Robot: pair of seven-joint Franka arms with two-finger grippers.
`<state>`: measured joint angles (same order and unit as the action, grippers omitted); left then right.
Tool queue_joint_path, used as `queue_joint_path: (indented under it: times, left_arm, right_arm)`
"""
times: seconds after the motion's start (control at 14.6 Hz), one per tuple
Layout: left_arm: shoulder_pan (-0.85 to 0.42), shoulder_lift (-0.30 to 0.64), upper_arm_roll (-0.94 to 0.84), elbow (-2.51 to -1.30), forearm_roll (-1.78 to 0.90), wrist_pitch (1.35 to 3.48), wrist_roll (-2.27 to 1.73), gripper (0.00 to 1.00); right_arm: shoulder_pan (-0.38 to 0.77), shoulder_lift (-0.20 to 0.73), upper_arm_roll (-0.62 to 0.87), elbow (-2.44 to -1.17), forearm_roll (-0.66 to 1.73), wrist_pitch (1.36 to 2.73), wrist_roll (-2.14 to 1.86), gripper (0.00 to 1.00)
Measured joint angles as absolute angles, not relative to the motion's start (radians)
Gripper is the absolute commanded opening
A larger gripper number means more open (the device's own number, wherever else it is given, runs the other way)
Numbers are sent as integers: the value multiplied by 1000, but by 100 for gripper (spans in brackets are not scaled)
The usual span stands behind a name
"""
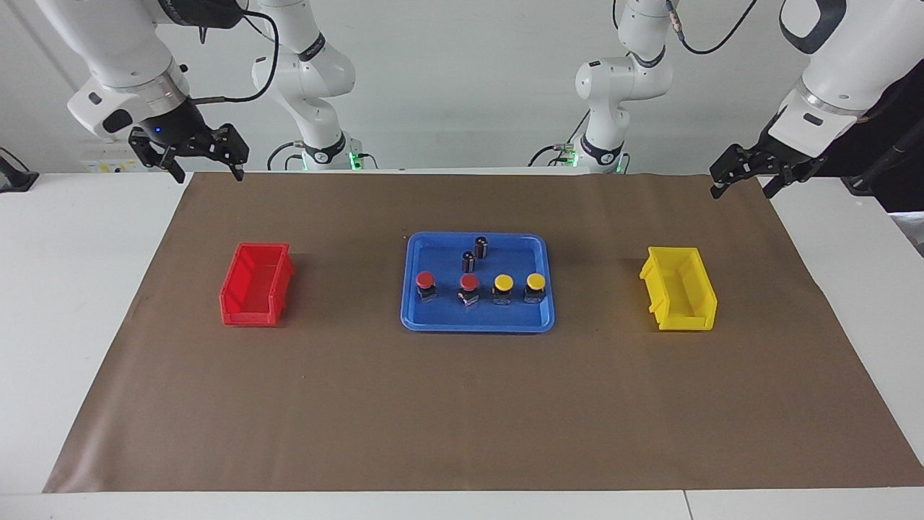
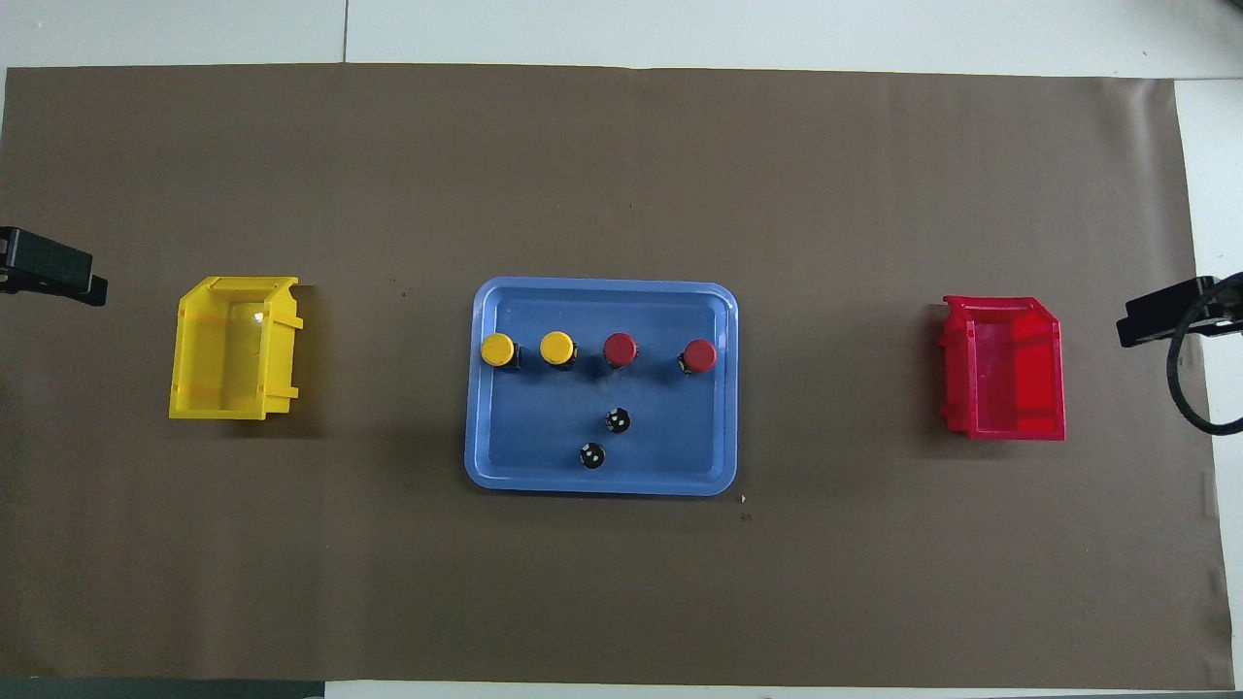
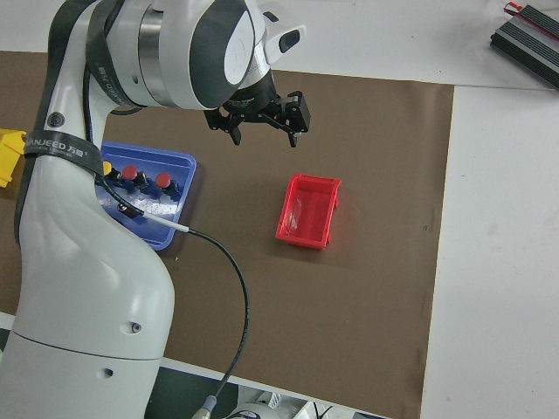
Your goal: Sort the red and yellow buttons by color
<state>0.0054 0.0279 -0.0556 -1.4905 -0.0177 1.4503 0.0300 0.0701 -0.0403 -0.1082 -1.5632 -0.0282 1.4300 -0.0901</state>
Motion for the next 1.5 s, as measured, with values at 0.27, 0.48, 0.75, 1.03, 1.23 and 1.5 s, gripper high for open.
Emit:
queue_joint_path:
  times: [0.27,0.48,0.75,1.03,1.23,1.5]
  left_arm:
    - [5,28,-56,-1491,-18,1450,30,100]
    - [5,28,-56,-1491,-18,1450,30,100]
    - [5,28,-56,-1491,-18,1450,30,100]
    - [5,28,-56,-1491,-18,1450,30,100]
    - [5,28,-56,-1491,-18,1450,30,100]
    - [5,28,-56,-1491,-18,1450,30,100]
  right_arm:
    - [69,-40,-109,-1563,-28,1434,-90,100]
    - [66,-40,-111,-1563,-28,1459,-90,100]
    - [71,-40,-109,-1564,-28,1463,-93,100]
    - [90,-40,-101,-1564,-28,1463,-94,100]
    - [106,-15,-96,-1529,-21,1467,-87,100]
    - [220,91,-48,-1436,-5,1483,88,100]
